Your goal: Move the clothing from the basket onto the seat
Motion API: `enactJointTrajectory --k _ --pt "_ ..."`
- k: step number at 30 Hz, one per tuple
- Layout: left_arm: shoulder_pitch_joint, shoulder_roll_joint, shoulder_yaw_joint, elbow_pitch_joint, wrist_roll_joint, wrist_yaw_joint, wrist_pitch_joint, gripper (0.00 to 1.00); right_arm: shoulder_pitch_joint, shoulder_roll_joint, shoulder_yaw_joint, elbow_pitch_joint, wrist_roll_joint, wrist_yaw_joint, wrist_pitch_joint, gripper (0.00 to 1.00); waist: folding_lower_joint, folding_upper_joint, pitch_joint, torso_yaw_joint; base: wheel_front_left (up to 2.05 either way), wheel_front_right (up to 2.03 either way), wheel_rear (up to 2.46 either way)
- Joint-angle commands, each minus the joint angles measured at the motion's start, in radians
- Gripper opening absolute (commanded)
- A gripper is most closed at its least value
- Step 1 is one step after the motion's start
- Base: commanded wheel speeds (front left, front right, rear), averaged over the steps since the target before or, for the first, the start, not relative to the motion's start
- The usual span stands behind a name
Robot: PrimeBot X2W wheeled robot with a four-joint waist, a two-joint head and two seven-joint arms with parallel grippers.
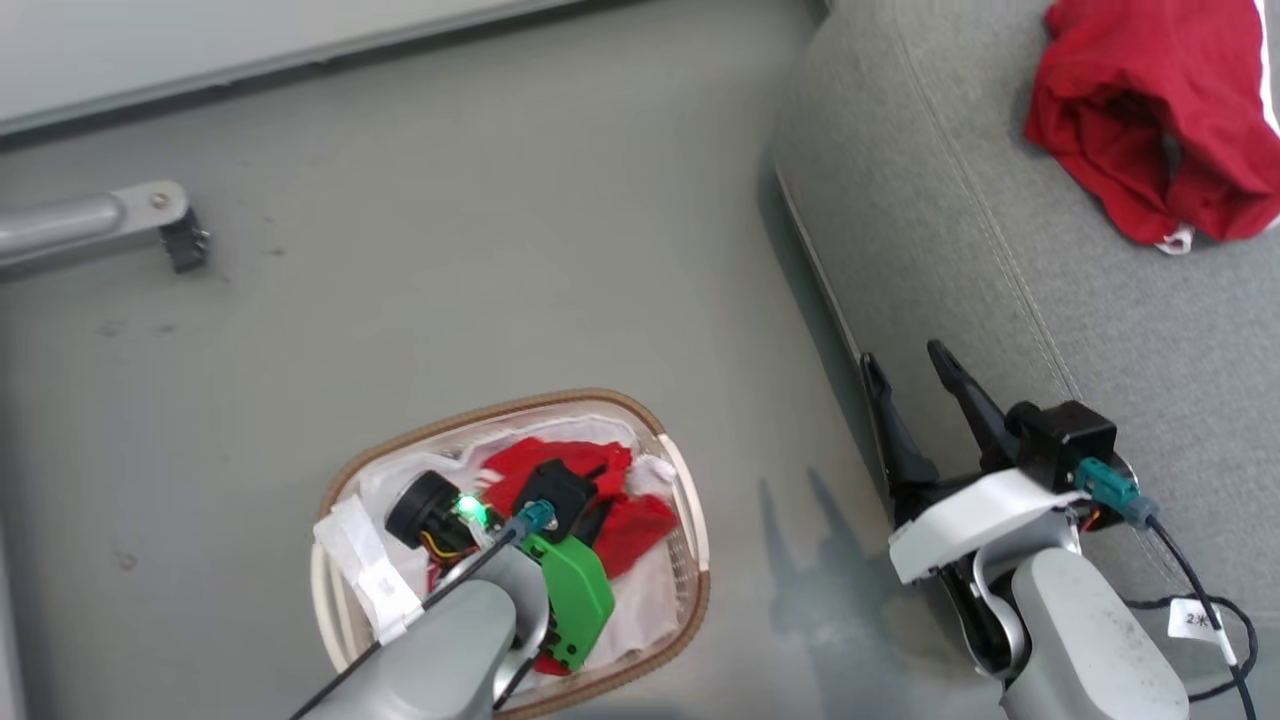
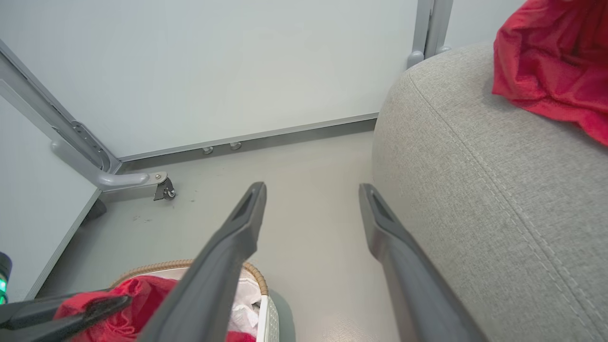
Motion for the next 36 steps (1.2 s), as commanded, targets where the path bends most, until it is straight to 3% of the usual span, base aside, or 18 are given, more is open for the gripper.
enactJointTrajectory --k 1,11,23,30,36 --pt "0.033 0.006 0.020 -0.034 0.016 0.006 -0.004 0.00 0.024 -0.004 -0.007 0.004 -0.009 -0.001 -0.002 1.00 0.0001 -0.0001 -0.083 0.076 0.00 0.00 0.00" --pt "0.121 -0.003 0.212 -0.277 0.069 0.023 -0.004 0.00 0.083 -0.004 -0.010 0.022 -0.022 -0.001 -0.002 1.00 0.0001 -0.0001 -0.170 0.139 0.00 0.00 0.00" --pt "0.207 -0.022 0.444 -0.567 0.095 0.013 -0.004 0.00 0.144 -0.004 0.023 0.047 -0.030 -0.001 -0.002 1.00 0.0001 -0.0001 -0.261 0.162 0.00 0.00 0.00" --pt "0.206 -0.022 0.453 -0.678 0.062 0.024 -0.004 0.00 0.174 -0.004 0.069 0.061 -0.032 -0.001 -0.002 1.00 0.0001 -0.0001 -0.297 0.165 0.00 0.00 0.00" --pt "0.182 -0.022 0.451 -0.715 0.067 0.035 -0.004 0.00 0.167 -0.006 0.189 0.021 -0.026 -0.001 -0.002 1.00 0.0001 -0.0001 -0.306 0.168 0.00 0.00 0.00"
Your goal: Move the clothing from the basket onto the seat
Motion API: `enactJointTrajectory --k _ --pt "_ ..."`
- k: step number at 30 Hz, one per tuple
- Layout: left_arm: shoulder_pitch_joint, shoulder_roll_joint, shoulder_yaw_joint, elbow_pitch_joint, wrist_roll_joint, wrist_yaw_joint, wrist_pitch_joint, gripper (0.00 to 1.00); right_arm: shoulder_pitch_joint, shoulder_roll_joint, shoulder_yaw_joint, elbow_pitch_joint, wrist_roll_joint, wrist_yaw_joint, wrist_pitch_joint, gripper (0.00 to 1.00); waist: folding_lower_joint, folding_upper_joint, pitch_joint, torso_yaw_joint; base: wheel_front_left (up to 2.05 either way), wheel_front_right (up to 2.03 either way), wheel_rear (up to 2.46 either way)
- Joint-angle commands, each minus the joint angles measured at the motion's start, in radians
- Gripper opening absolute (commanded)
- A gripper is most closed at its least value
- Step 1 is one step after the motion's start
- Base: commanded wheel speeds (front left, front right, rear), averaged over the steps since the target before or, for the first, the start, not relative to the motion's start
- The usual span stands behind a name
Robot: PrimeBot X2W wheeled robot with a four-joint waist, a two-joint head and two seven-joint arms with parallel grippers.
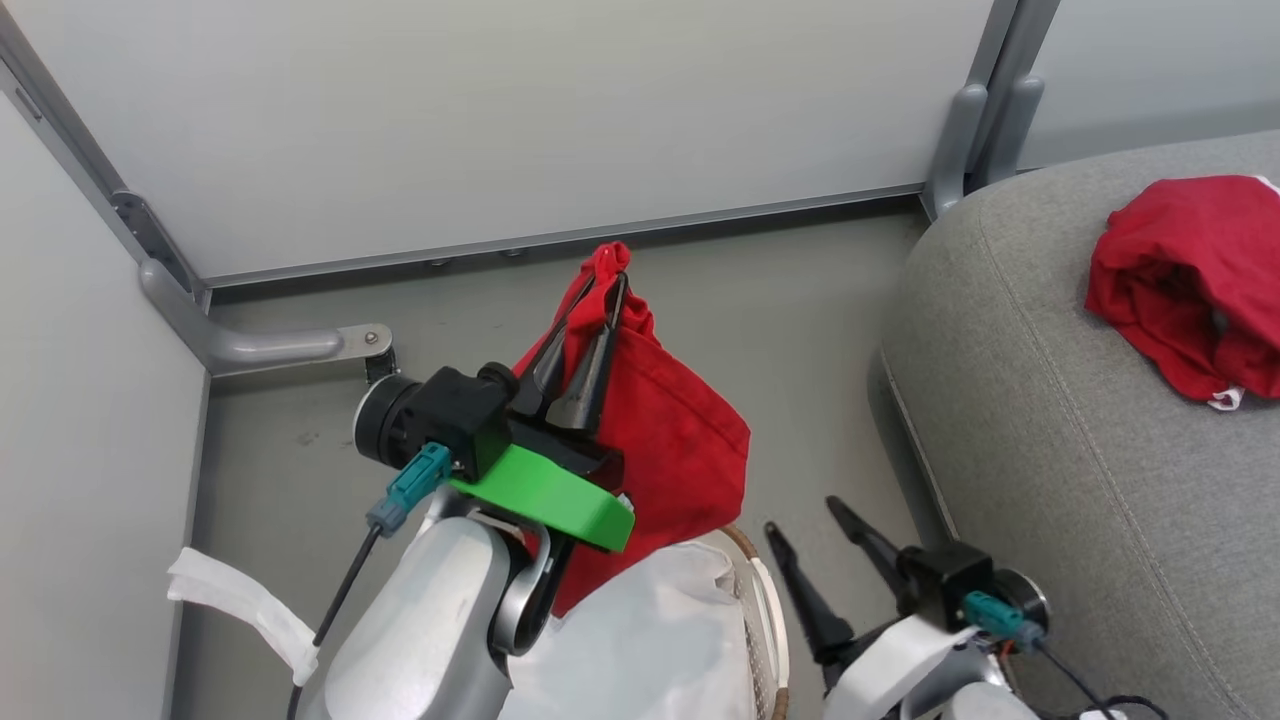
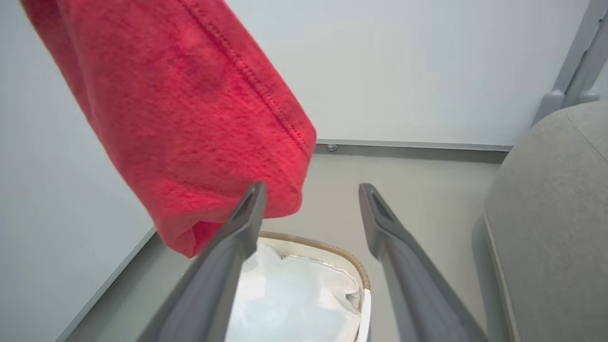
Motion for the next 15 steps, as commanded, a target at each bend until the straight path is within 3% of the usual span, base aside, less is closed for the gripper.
enactJointTrajectory --k 1,8,15 --pt "-0.014 0.001 0.000 -0.004 0.008 0.003 -0.003 0.00 -0.002 -0.010 0.048 -0.016 0.001 -0.001 -0.002 1.00 0.0001 0.0000 0.000 0.000 0.00 0.00 0.00" --pt "-0.004 0.001 -0.026 -0.026 -0.009 0.005 -0.004 0.00 -0.069 -0.018 0.185 -0.104 0.035 -0.001 -0.002 1.00 0.0001 0.0000 0.005 0.012 0.00 0.00 0.00" --pt "-0.010 0.001 -0.074 -0.031 -0.023 0.003 -0.004 0.00 -0.166 -0.023 0.212 -0.156 -0.001 -0.001 -0.002 1.00 0.0001 0.0000 0.019 0.036 0.00 0.00 0.00"
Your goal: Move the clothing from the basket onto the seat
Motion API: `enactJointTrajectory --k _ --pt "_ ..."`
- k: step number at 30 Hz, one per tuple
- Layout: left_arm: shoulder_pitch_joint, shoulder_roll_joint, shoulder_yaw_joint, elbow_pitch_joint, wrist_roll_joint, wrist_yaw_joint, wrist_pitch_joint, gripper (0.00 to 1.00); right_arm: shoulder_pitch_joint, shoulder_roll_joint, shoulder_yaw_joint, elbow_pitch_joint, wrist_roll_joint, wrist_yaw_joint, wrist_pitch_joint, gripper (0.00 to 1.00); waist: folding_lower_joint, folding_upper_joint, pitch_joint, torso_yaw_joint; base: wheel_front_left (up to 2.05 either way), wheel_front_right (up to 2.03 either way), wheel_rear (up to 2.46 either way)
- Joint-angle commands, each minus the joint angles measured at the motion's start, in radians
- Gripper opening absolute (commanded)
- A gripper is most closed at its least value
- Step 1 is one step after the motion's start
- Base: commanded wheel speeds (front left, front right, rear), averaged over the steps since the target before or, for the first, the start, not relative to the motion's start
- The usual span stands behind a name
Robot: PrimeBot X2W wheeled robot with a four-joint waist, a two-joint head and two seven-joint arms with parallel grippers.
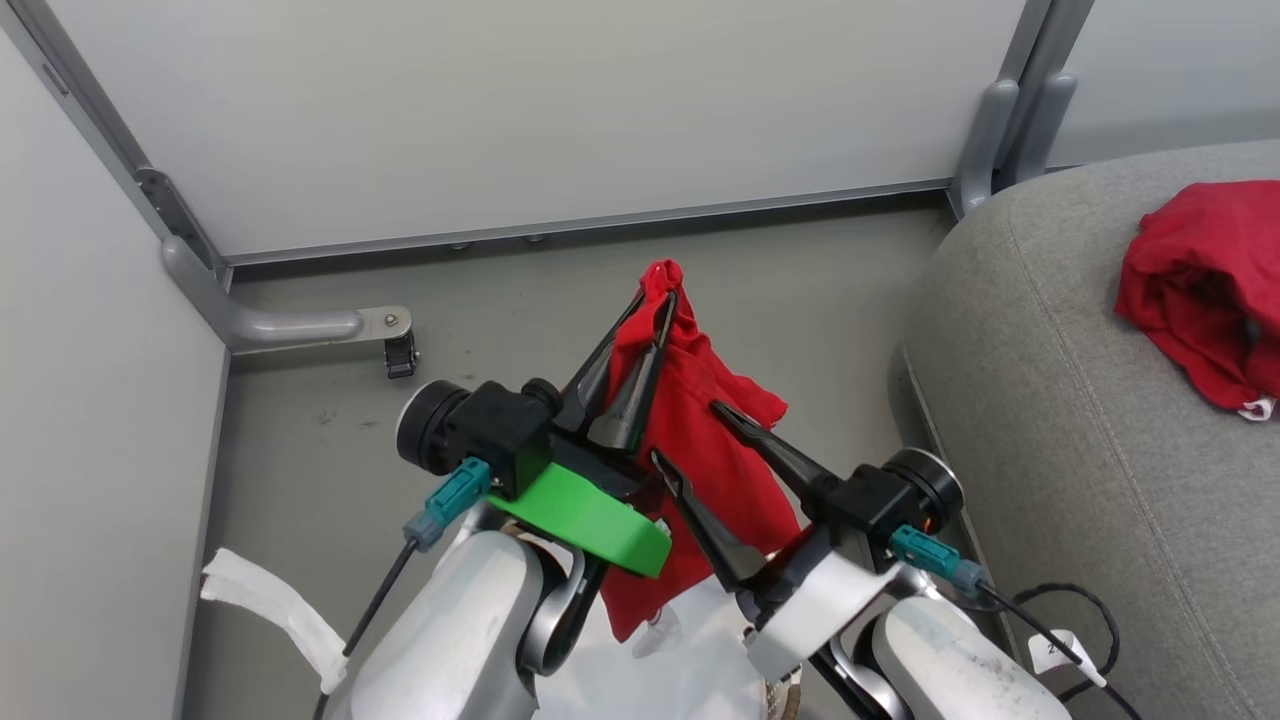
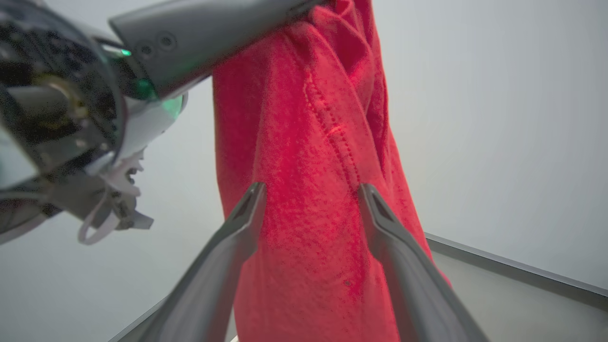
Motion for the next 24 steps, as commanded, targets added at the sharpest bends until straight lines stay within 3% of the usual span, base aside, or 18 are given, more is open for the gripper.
enactJointTrajectory --k 1,24 --pt "-0.011 0.001 -0.008 -0.003 -0.004 0.002 -0.004 0.00 -0.018 -0.004 0.003 -0.011 -0.011 -0.001 -0.002 1.00 0.0001 0.0000 0.005 0.009 0.00 0.00 0.00" --pt "-0.037 0.001 -0.132 -0.022 -0.062 0.013 -0.004 0.00 -0.075 0.016 0.015 0.127 -0.028 -0.001 -0.002 1.00 0.0001 0.0000 0.013 0.067 0.00 0.00 0.00"
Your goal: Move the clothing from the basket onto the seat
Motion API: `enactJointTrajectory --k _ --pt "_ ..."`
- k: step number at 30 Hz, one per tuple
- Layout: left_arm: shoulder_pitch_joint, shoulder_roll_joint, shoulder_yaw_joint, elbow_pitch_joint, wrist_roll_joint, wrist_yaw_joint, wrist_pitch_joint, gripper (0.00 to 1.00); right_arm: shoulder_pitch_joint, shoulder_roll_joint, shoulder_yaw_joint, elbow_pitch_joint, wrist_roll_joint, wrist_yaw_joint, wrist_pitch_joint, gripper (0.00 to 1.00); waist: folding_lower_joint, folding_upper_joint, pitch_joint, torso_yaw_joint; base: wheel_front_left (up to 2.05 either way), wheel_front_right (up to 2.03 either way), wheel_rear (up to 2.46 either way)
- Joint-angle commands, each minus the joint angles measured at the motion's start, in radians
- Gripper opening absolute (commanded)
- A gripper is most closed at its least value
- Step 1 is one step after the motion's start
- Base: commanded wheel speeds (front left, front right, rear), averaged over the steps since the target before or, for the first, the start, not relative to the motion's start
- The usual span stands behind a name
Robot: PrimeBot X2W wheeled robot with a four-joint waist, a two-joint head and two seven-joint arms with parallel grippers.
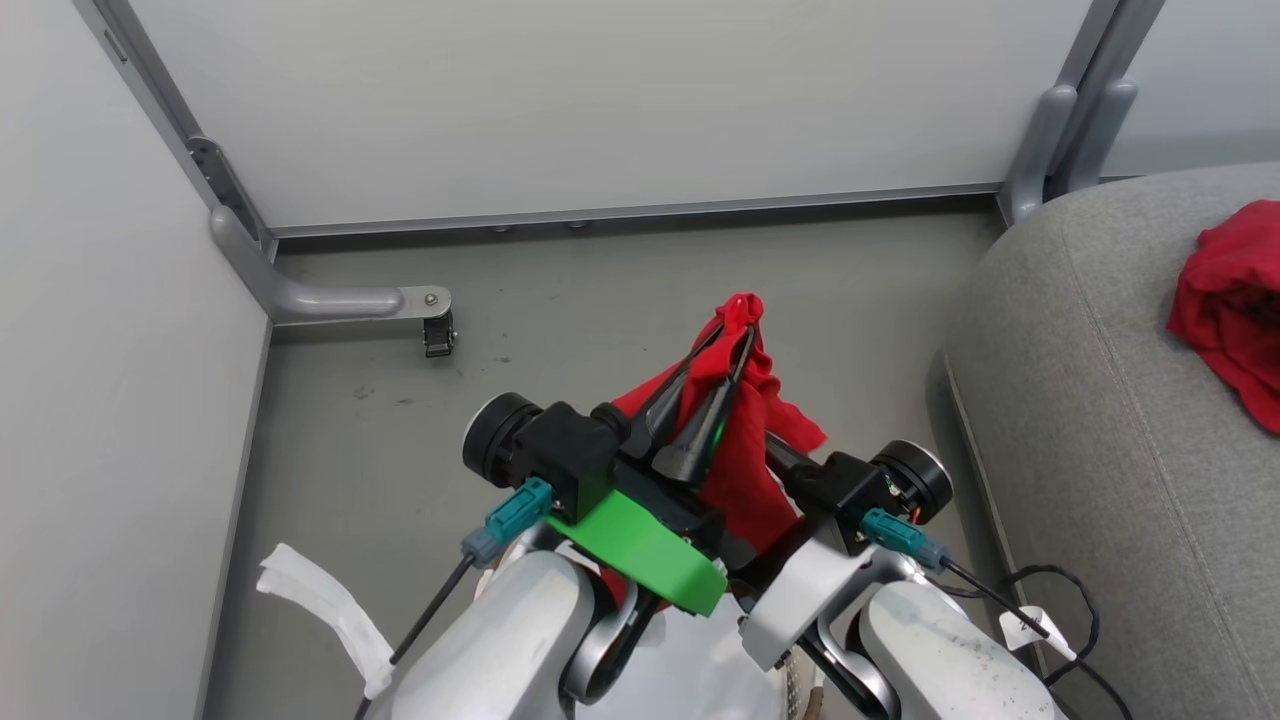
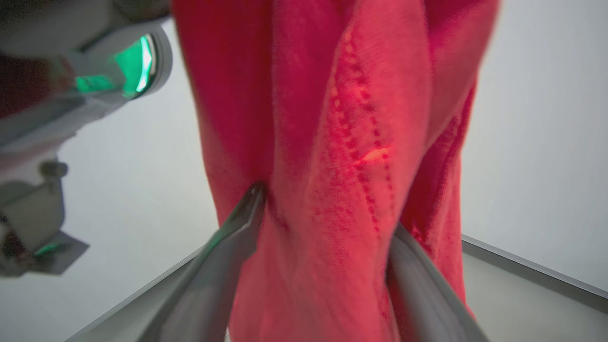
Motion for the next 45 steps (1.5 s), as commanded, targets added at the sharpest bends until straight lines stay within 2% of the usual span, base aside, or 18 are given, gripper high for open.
enactJointTrajectory --k 1,2,3,8,9,10,17,30,38,42,45 --pt "-0.019 0.001 -0.006 -0.005 -0.003 0.005 -0.004 0.00 -0.002 0.000 0.004 0.003 0.016 -0.001 -0.002 0.89 0.0000 0.0000 0.000 0.008 0.00 0.00 0.00" --pt "-0.018 0.001 -0.009 -0.004 -0.005 0.006 -0.004 0.00 0.000 0.000 0.005 0.004 0.023 -0.001 -0.002 0.42 0.0000 0.0000 -0.002 0.009 0.00 0.00 0.00" --pt "-0.017 0.001 -0.011 -0.002 -0.006 0.008 -0.004 0.00 0.003 -0.001 0.009 0.006 0.035 -0.001 -0.002 0.00 0.0000 0.0000 -0.002 0.010 0.00 0.00 0.00" --pt "-0.019 0.001 -0.009 0.000 0.000 0.017 -0.004 0.00 0.003 -0.001 0.016 0.013 0.064 -0.001 -0.002 0.00 0.0000 0.0000 -0.003 0.000 0.00 0.00 0.00" --pt "-0.016 0.001 -0.008 0.003 -0.001 0.018 -0.004 0.46 0.003 -0.001 0.016 0.012 0.065 -0.001 -0.002 0.00 0.0000 0.0000 -0.003 -0.004 0.00 0.00 0.00" --pt "-0.014 0.001 -0.006 0.004 -0.001 0.019 -0.004 1.00 0.005 -0.001 0.011 0.010 0.072 -0.001 -0.002 0.00 0.0000 0.0000 -0.003 -0.010 0.00 0.00 0.00" --pt "0.002 0.001 0.015 0.042 0.027 0.015 -0.002 1.00 0.033 -0.001 -0.009 -0.029 0.088 -0.001 -0.002 0.00 0.0000 0.0000 0.005 -0.089 0.00 0.00 0.00" --pt "0.013 0.002 0.074 0.105 0.103 -0.021 -0.002 1.00 0.081 -0.001 -0.057 -0.065 0.093 -0.001 -0.002 0.00 0.0000 0.0000 0.062 -0.376 0.00 0.00 0.00" --pt "0.026 0.002 0.100 0.136 0.145 -0.042 -0.002 1.00 0.106 -0.004 -0.084 -0.087 0.090 -0.001 -0.002 0.00 0.0000 0.0000 0.086 -0.528 0.00 0.00 0.00" --pt "0.024 0.002 0.093 0.149 0.155 -0.048 -0.002 1.00 0.119 -0.009 -0.124 -0.114 0.086 -0.001 -0.002 0.00 0.0000 0.0000 0.099 -0.568 0.00 0.00 0.00" --pt "0.015 0.002 0.081 0.156 0.155 -0.052 -0.002 1.00 0.131 -0.017 -0.170 -0.135 0.075 -0.001 -0.002 0.00 0.0000 0.0000 0.112 -0.574 0.00 0.00 0.00"
